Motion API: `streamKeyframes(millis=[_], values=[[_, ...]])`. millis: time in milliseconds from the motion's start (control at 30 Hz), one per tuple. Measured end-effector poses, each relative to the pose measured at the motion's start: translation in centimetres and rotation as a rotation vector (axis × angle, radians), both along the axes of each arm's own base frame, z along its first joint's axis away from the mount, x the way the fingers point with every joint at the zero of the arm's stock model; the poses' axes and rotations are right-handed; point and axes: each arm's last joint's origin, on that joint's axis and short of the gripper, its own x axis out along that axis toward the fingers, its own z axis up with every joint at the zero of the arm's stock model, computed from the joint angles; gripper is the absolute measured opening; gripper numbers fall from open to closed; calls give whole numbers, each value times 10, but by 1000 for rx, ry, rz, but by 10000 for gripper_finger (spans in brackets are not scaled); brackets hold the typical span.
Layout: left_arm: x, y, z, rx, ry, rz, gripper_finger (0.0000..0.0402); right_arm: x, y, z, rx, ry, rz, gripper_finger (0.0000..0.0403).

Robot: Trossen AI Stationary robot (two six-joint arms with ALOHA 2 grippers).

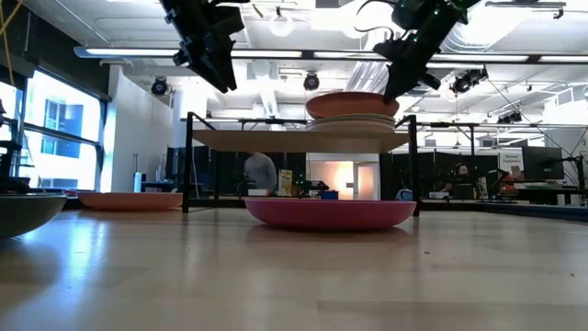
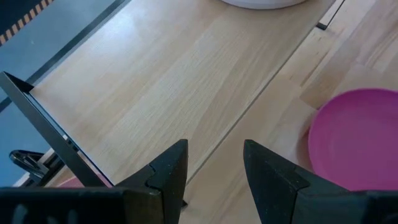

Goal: Place and stack plates onto a shelf
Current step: Stack the orange plate on top of the gray plate on the shelf

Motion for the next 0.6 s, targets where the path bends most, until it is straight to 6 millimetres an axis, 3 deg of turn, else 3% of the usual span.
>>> streamKeyframes(millis=[600], values=[[0,-1,0,-34,-13,-13,147,1,-1,2,-45,6,39,1]])
